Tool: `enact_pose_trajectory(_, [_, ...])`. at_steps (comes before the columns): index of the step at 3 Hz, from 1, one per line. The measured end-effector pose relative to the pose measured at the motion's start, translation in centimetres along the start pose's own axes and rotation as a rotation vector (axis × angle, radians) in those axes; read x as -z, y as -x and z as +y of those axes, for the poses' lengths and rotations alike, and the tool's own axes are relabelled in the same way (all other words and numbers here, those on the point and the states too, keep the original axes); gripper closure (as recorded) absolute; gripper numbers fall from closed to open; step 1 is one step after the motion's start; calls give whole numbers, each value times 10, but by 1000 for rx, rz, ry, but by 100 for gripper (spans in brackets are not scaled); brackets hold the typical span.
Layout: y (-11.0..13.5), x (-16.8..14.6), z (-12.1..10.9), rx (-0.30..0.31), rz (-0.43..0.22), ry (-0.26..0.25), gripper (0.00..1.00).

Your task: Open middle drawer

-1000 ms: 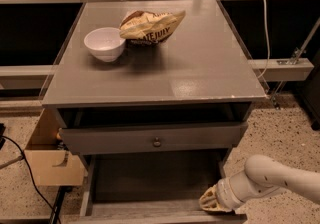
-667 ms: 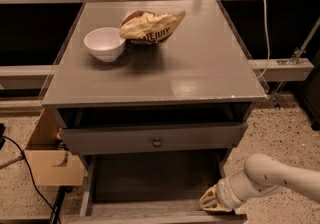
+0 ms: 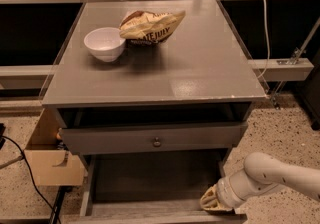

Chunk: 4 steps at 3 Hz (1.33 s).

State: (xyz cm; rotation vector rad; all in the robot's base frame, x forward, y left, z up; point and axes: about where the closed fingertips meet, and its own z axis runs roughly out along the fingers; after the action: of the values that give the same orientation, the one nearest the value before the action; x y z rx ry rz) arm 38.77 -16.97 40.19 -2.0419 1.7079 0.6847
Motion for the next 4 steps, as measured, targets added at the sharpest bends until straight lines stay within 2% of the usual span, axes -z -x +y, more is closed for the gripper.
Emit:
enact_pose_trajectory(1, [-2, 2, 8, -19, 11, 39, 100])
enact_pose_trajectory(2, [-2, 2, 4, -19, 12, 39, 100])
enact_pose_trajectory(3, [-4, 3, 8, -33, 22, 74, 100])
enact_pose_trajectory(4, [-5, 4, 5, -34, 23, 77, 100])
